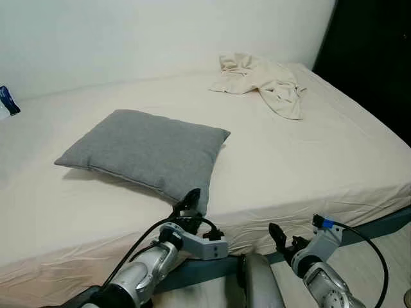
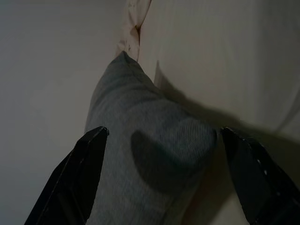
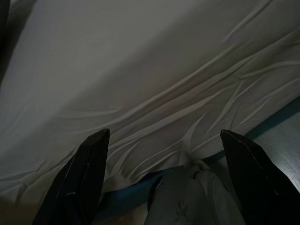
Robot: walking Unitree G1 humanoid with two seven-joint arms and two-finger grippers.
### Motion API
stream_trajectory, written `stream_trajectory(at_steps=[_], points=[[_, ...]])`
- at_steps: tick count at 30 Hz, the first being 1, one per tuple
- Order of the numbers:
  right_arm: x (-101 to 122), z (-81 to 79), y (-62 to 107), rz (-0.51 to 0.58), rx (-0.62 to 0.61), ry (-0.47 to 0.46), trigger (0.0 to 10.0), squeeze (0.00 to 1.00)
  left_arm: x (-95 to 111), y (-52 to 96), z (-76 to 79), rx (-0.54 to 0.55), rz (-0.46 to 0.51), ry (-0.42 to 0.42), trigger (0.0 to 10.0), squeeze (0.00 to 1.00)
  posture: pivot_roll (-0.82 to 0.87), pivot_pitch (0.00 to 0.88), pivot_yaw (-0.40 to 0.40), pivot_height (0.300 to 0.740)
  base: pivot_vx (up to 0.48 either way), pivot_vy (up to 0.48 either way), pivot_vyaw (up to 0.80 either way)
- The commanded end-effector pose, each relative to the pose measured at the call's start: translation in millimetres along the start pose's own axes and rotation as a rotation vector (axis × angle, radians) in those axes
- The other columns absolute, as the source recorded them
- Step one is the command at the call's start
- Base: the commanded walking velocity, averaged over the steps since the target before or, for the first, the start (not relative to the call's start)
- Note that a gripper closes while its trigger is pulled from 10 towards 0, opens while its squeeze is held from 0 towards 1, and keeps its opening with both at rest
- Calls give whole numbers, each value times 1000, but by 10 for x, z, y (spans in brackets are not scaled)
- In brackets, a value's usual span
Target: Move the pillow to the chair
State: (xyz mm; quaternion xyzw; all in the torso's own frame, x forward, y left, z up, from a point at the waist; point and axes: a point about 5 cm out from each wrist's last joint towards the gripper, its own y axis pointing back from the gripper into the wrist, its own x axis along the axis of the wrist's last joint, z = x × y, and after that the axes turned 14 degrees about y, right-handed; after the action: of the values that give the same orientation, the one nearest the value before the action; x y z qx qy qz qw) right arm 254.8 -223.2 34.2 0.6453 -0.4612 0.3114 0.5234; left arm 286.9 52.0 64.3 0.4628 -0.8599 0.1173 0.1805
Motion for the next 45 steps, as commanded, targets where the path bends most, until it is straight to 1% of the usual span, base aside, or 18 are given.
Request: stream_trajectory(at_steps=[1,2,6,12,20,21,22,23,24,28,35,37,40,43,44,45], points=[[-4,-13,9,-1,-2,-18,10000,0,-18,-4,24,-1,-16,-3,10000,0,-102,155,58,505,0,0,0],[2,-17,11,1,-1,-19,10000,0,-7,-37,22,7,-18,-12,10000,0,-104,157,58,505,0,0,0],[8,-22,15,4,-1,-23,10000,0,1,-90,21,17,-20,-22,10000,0,-106,158,59,505,0,0,0],[25,-26,24,7,-1,-25,10000,0,-42,-138,20,23,-37,-44,10000,0,-112,167,58,505,0,0,0],[56,-28,36,17,-1,-29,10000,0,-129,-189,-39,48,-74,-86,10000,0,-123,174,59,505,0,0,0],[66,-28,41,20,-2,-30,10000,0,-166,-206,-75,62,-90,-98,4902,0,-126,174,60,505,0,0,0],[69,-27,42,21,-2,-30,10000,0,-178,-210,-87,66,-94,-102,1569,0,-126,174,60,505,0,0,0],[69,-27,42,21,-2,-30,10000,0,-178,-210,-87,66,-94,-102,1569,0,-126,174,60,505,0,0,0],[73,-27,44,22,-3,-30,10000,0,-194,-217,-97,70,-99,-101,0,0,-126,174,60,505,0,0,0],[86,-18,56,25,-5,-29,10000,0,-245,-230,-143,94,-112,-91,0,0,-134,172,57,505,0,0,0],[123,-18,42,32,-4,-28,10000,0,-230,-260,-174,116,-107,-71,0,0,-134,165,57,505,0,0,0],[133,-33,29,35,-1,-26,10000,0,-221,-273,-191,131,-108,-46,0,0,-136,157,60,505,0,0,0],[140,-64,18,39,9,-15,10000,0,-227,-289,-247,167,-116,15,0,0,-136,153,60,505,0,0,0],[148,-111,7,46,29,-4,10000,0,-254,-287,-350,227,-135,155,0,0,-136,149,61,505,0,0,0],[152,-125,5,49,35,2,10000,0,-256,-286,-382,243,-132,188,0,0,-136,149,61,505,0,0,0],[158,-144,1,53,47,3,10000,0,-260,-286,-404,252,-137,246,0,0,-133,140,57,505,0,0,0]])
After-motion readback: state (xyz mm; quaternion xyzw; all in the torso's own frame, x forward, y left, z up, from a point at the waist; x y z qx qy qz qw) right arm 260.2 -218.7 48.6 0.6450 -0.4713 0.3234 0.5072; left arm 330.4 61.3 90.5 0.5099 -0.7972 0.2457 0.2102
